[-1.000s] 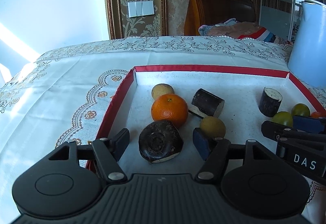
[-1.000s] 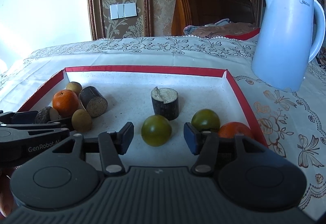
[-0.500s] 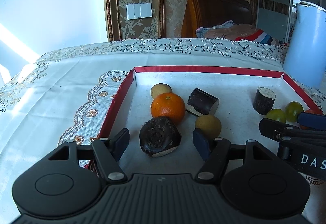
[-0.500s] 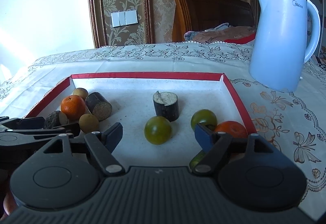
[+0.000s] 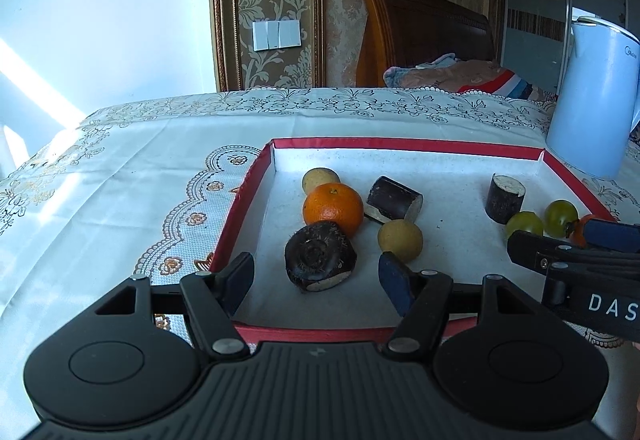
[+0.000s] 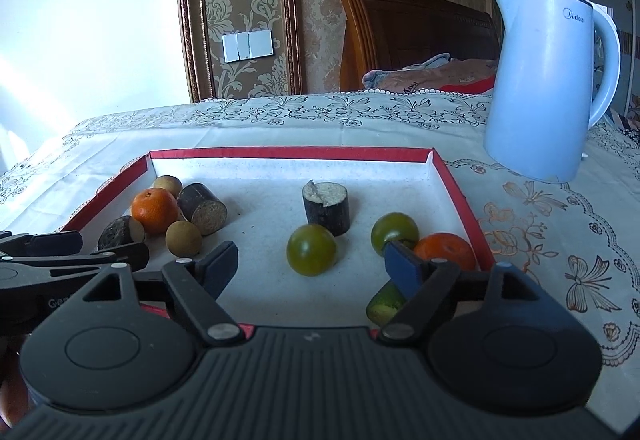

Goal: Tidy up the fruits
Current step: 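Withdraw both grippers back from the tray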

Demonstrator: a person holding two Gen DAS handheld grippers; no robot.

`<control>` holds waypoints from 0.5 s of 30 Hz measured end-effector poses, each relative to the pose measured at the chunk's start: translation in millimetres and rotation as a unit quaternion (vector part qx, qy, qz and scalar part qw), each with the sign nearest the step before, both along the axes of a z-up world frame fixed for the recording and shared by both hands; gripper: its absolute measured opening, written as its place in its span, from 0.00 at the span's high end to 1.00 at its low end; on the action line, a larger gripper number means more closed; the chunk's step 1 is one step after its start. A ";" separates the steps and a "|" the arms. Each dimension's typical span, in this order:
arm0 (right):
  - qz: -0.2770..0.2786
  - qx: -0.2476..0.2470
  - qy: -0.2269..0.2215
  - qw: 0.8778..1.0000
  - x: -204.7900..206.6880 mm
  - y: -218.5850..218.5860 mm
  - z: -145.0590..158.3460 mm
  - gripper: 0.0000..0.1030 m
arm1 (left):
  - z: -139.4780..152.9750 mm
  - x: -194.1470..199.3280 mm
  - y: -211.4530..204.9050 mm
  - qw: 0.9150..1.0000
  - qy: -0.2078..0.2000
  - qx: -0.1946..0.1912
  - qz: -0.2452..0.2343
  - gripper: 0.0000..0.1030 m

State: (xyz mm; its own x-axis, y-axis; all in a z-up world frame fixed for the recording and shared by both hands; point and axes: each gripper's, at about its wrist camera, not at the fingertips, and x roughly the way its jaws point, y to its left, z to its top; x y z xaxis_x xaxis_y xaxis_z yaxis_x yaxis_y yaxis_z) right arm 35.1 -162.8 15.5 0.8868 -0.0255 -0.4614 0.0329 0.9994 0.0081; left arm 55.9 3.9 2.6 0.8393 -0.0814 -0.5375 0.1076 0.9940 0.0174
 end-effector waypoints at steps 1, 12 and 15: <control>0.000 -0.001 -0.001 1.000 -2.8 1.1 0.5 0.21 | 0.6 -2.5 0.9 1.000 -0.001 -0.002 -0.001 0.34; 0.016 0.014 0.004 1.000 -32.0 1.5 1.0 0.10 | 6.2 -32.7 9.6 1.000 -0.020 -0.014 -0.009 0.34; 0.016 0.009 0.003 1.000 -36.8 3.3 0.0 0.09 | 7.1 -39.5 11.6 0.999 -0.026 -0.017 -0.010 0.34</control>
